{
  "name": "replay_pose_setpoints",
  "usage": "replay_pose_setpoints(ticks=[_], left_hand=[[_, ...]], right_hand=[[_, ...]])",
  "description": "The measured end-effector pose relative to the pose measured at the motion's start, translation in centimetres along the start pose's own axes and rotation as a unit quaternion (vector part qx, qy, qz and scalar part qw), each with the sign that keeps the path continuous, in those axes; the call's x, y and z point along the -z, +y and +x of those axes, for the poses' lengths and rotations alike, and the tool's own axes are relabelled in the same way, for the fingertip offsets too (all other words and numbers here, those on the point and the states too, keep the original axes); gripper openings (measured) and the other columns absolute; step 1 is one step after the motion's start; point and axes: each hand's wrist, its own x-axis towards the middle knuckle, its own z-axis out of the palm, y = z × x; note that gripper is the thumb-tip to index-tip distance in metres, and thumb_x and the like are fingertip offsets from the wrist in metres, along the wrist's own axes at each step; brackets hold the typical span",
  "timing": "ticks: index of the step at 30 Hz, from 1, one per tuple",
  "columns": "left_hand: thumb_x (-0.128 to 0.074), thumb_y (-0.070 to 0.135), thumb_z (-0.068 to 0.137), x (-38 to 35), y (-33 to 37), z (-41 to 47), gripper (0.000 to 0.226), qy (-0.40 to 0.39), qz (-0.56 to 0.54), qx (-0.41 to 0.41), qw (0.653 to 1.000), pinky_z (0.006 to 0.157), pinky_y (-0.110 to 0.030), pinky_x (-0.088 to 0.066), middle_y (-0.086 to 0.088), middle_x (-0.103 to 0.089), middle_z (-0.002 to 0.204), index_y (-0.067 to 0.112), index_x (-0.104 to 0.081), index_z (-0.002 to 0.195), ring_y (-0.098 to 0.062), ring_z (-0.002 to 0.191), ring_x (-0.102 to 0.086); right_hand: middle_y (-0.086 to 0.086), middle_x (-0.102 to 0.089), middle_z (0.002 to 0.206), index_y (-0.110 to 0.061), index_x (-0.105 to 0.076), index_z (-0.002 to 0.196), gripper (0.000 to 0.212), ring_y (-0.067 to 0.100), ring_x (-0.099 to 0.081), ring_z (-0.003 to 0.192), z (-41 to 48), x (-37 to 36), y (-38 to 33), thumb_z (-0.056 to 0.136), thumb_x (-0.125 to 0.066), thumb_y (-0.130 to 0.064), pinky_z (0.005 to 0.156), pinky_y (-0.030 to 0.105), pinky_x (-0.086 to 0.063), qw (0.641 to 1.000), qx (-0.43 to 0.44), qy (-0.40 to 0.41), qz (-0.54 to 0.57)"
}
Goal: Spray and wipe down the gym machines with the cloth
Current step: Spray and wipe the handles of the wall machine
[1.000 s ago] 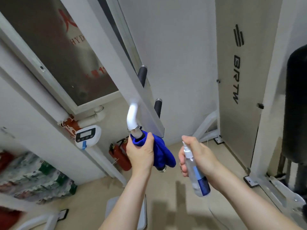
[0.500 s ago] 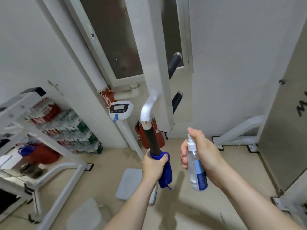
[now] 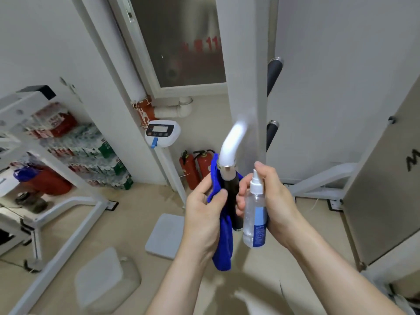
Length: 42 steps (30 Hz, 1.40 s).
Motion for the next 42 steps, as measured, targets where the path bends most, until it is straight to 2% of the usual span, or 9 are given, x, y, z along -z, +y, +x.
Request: replay_pose_setpoints(ticks=[8,13,17,21,26,32,35,38,42], left_hand=[[-0.046,-0.003,0.096,-4.8,-1.5,-6.6,0.041,0.194,0.055,0.014,0.979,0.064,-0.031,-0.049,-0.010,-0.069,0.077,0.023,-0.077,0.100,-0.024,0.068,-0.054],[-0.046,0.007,0.099,-8.3,-1.6,-6.5,0.032,0.158,0.087,0.029,0.983,0.070,-0.040,-0.046,-0.013,-0.068,0.077,0.020,-0.075,0.100,-0.028,0.070,-0.056],[-0.043,0.014,0.100,-11.3,0.6,-4.0,0.026,0.134,0.085,0.006,0.987,0.060,-0.043,-0.043,-0.024,-0.054,0.069,0.009,-0.068,0.093,-0.034,0.062,-0.046],[-0.039,0.013,0.101,-14.8,2.9,-1.1,0.028,0.071,0.131,-0.040,0.988,0.051,-0.035,-0.053,-0.030,-0.060,0.080,0.012,-0.067,0.102,-0.036,0.062,-0.055],[-0.042,0.014,0.100,-14.1,3.0,2.9,0.026,0.088,0.213,-0.095,0.969,0.080,-0.045,-0.054,-0.015,-0.069,0.098,0.026,-0.065,0.106,-0.034,0.093,-0.066],[-0.043,0.015,0.098,-11.2,1.6,4.8,0.031,0.069,0.454,-0.072,0.885,0.072,-0.018,-0.050,0.015,-0.069,0.087,0.037,-0.064,0.104,0.001,0.076,-0.062],[-0.046,0.017,0.096,-10.8,1.8,6.2,0.028,0.044,0.623,-0.149,0.767,0.067,-0.021,-0.047,0.009,-0.068,0.086,0.035,-0.063,0.108,-0.011,0.076,-0.062],[-0.067,0.015,0.079,-10.9,1.0,6.9,0.015,-0.007,0.761,-0.193,0.620,0.049,-0.031,-0.048,0.003,-0.060,0.071,0.026,-0.064,0.089,-0.025,0.059,-0.059],[-0.084,0.012,0.045,-11.2,0.4,6.9,0.033,-0.014,0.828,-0.178,0.532,0.036,-0.021,-0.021,0.003,-0.044,0.051,0.021,-0.060,0.066,-0.021,0.038,-0.030]], right_hand=[[0.017,-0.052,0.056,-0.002,-0.058,0.069,0.057,0.026,-0.050,0.050,-2.2,3.6,-0.5,0.093,-0.042,-0.051,0.056,0.032,-0.046,0.996,-0.039,-0.076,-0.008],[0.015,-0.051,0.056,-0.002,-0.061,0.083,0.058,0.025,-0.050,0.051,-3.4,7.1,-1.8,0.089,-0.051,-0.058,0.058,0.032,-0.046,0.988,-0.061,-0.119,-0.074],[0.006,-0.047,0.056,-0.002,-0.058,0.108,0.025,0.018,-0.044,0.049,-3.8,10.0,-3.0,0.090,-0.066,-0.019,0.049,0.027,-0.043,0.982,-0.074,-0.147,-0.092],[0.010,-0.047,0.057,0.003,-0.064,0.098,0.012,0.019,-0.045,0.049,-2.0,11.9,-4.8,0.087,-0.063,-0.002,0.049,0.026,-0.043,0.990,-0.019,-0.088,-0.109],[0.012,-0.056,0.062,0.001,-0.067,0.094,0.010,0.021,-0.054,0.053,1.9,12.6,-6.6,0.084,-0.068,-0.003,0.053,0.029,-0.049,0.994,0.007,-0.054,-0.100],[0.009,-0.046,0.054,-0.004,-0.057,0.067,0.027,0.019,-0.043,0.046,5.1,11.6,-7.7,0.084,-0.066,-0.023,0.047,0.025,-0.040,0.986,-0.072,-0.137,-0.066],[0.007,-0.043,0.053,-0.010,-0.049,0.062,0.052,0.018,-0.041,0.044,7.5,11.0,-7.8,0.088,-0.058,-0.054,0.047,0.022,-0.039,0.988,-0.118,-0.089,-0.039],[0.007,-0.046,0.052,-0.012,-0.047,0.058,0.050,0.020,-0.043,0.041,9.3,10.3,-6.7,0.090,-0.051,-0.051,0.046,0.022,-0.039,0.992,-0.111,-0.021,-0.061],[0.008,-0.044,0.043,-0.013,-0.044,0.043,0.057,0.022,-0.040,0.039,10.7,10.3,-5.5,0.090,-0.046,-0.044,0.050,0.026,-0.036,0.990,-0.088,0.012,-0.113]])
